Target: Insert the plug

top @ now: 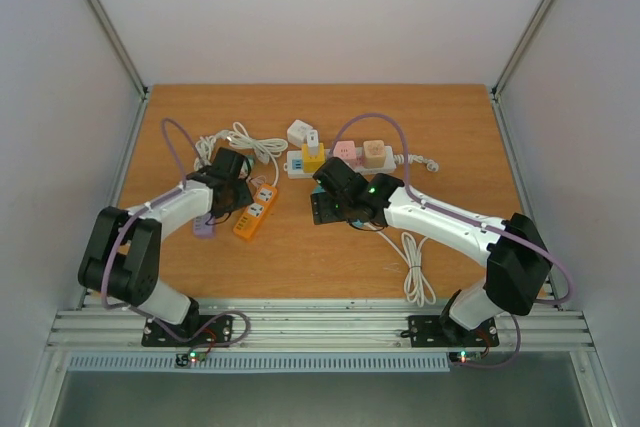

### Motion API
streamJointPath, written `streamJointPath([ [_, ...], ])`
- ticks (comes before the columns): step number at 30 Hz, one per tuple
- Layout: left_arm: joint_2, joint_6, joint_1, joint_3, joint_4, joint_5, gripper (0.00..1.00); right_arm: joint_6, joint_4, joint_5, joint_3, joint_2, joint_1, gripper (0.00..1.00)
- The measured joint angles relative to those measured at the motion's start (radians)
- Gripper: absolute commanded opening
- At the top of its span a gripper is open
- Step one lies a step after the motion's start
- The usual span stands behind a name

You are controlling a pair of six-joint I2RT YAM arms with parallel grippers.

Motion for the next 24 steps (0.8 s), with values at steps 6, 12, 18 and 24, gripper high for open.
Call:
streamJointPath([
  [6,0.041,0.000,0.010,0.023,0.024,-0.010,0.68,0.002,0.000,0.003,0.000,0.000,0.000,0.77],
  [12,0.074,0.008,0.011,0.025,0.024,-0.017,0.74,0.001,0.004,0.005,0.000,0.000,0.000,0.77],
  [18,0.128,0.035,0.013,0.059,0.018,-0.019,0.70,-0.004,0.014,0.006,0.000,0.000,0.000,0.76],
  [24,0.161,0.064,0.014,0.090,0.017,-0.029,0.51,-0.006,0.019,0.009,0.000,0.000,0.000,0.76],
])
